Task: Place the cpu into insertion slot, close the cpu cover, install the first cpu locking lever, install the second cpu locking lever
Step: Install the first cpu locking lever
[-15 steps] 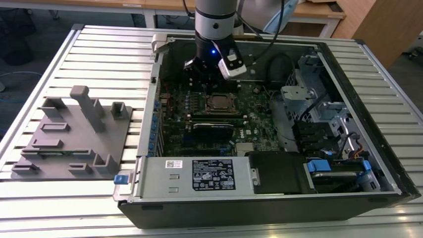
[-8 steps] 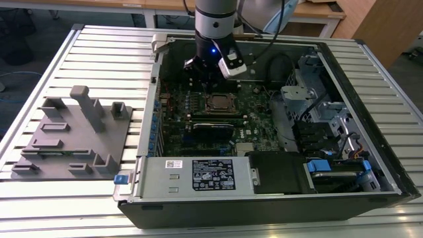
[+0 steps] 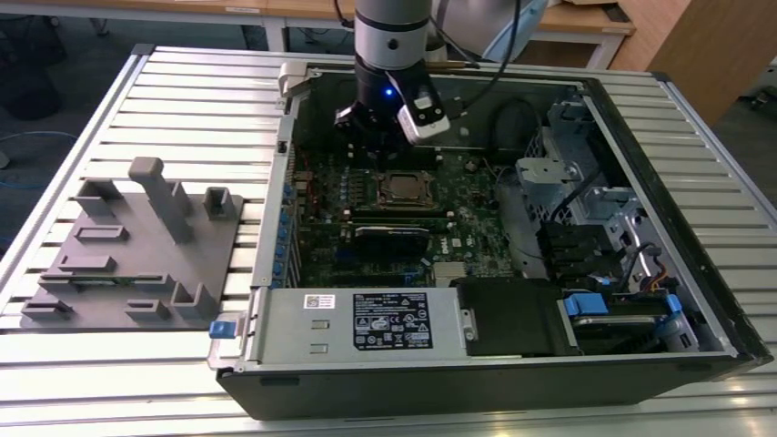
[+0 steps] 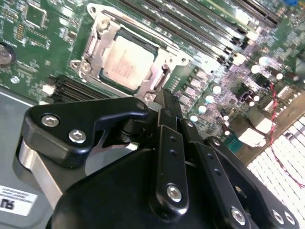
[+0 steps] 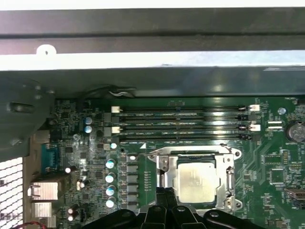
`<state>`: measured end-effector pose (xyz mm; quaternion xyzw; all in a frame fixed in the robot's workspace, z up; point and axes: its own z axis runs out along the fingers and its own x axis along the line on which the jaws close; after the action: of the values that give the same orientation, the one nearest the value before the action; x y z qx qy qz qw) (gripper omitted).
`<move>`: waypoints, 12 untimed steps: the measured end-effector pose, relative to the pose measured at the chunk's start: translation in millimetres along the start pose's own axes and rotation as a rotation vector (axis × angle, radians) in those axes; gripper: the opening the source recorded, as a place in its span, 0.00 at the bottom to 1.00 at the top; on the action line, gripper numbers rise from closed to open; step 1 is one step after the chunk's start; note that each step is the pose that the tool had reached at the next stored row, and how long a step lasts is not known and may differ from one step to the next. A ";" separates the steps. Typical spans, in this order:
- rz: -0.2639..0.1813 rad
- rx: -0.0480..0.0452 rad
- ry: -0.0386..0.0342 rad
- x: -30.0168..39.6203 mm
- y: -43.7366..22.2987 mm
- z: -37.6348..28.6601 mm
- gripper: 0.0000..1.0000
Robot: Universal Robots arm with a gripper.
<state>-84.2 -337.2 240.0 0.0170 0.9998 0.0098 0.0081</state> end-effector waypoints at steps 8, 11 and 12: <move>0.000 0.0000 -0.0009 7.7 -0.3 0.0 0.11; 0.000 -0.0009 -0.0011 10.8 -0.4 0.0 0.11; 0.000 -0.0012 -0.0012 12.0 -0.4 0.0 0.11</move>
<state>-96.2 -337.2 239.9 0.0170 0.9998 0.0104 0.0087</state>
